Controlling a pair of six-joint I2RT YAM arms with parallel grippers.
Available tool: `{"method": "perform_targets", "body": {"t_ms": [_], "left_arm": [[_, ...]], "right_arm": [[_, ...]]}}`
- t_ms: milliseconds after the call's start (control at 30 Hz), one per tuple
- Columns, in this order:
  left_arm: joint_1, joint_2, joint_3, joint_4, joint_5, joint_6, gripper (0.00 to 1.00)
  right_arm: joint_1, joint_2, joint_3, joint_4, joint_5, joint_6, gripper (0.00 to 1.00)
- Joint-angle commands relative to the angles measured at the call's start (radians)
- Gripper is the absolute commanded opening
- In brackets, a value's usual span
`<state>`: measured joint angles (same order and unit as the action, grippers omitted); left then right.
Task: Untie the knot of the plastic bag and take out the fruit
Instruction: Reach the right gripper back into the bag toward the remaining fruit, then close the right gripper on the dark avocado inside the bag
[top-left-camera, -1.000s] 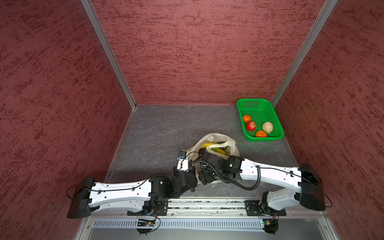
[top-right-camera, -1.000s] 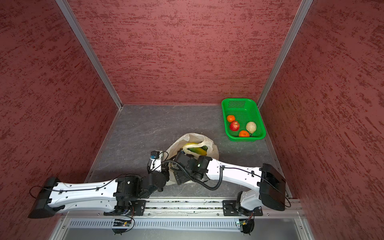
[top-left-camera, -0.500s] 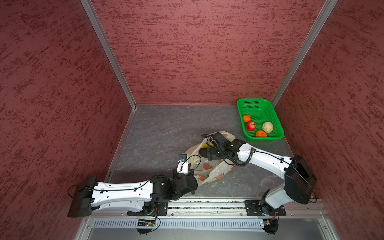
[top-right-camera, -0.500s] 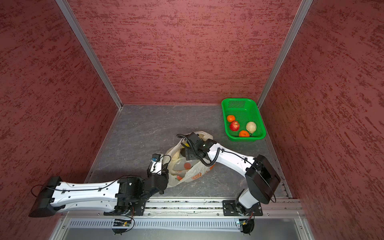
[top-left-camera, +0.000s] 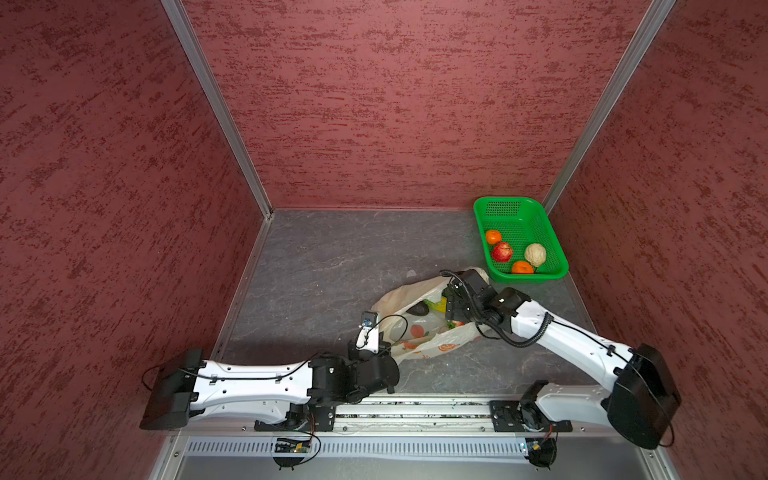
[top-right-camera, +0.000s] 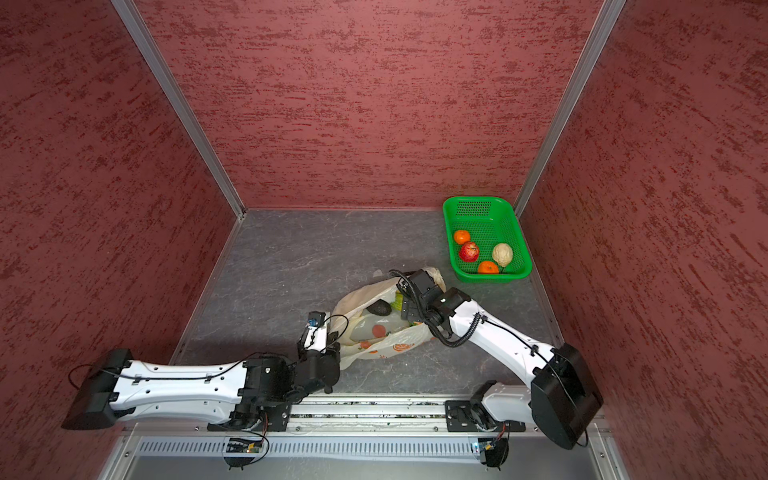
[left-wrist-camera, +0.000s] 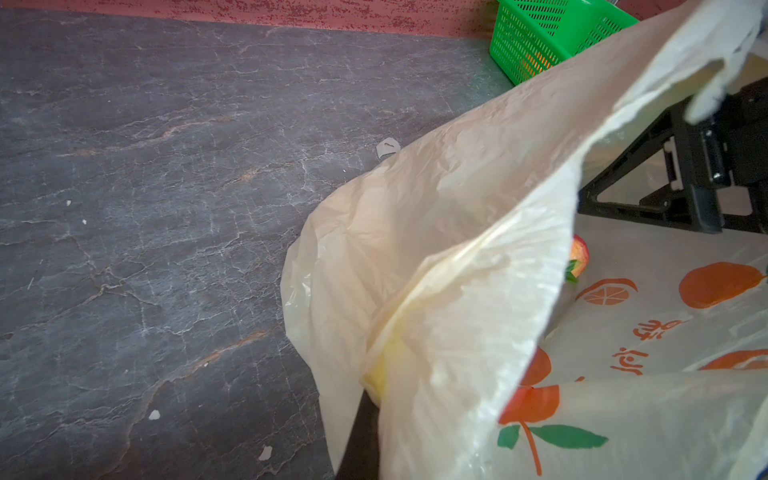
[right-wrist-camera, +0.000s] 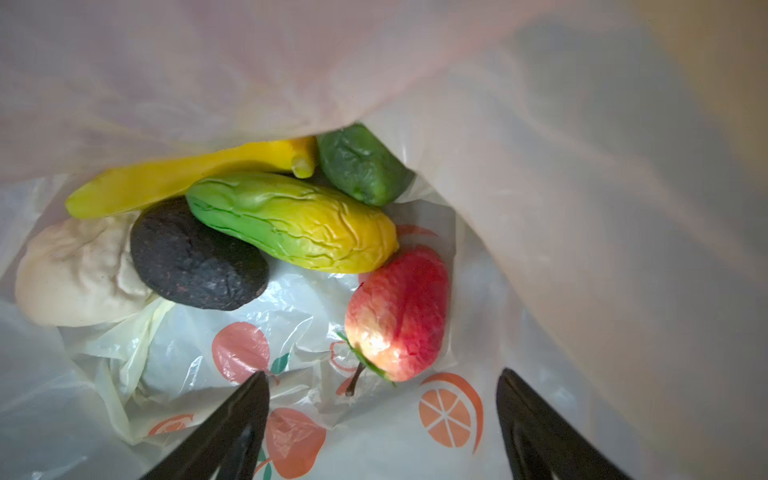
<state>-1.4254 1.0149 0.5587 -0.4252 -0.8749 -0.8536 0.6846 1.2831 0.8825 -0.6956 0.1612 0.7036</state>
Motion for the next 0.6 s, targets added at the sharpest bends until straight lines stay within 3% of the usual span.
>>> {"method": "perform_targets", "body": {"t_ms": [0, 300, 567], "left_arm": [[-0.006, 0.025, 0.047, 0.064, -0.010, 0.068, 0.00], [-0.035, 0.079, 0.055, 0.078, 0.029, 0.059, 0.00], [-0.058, 0.096, 0.025, -0.008, 0.058, -0.036, 0.00]], "right_arm": [[0.036, -0.001, -0.015, 0.068, -0.057, 0.029, 0.87], [0.148, 0.021, -0.121, 0.197, -0.092, 0.128, 0.92], [0.217, -0.025, -0.257, 0.240, -0.043, 0.211, 0.96]]}}
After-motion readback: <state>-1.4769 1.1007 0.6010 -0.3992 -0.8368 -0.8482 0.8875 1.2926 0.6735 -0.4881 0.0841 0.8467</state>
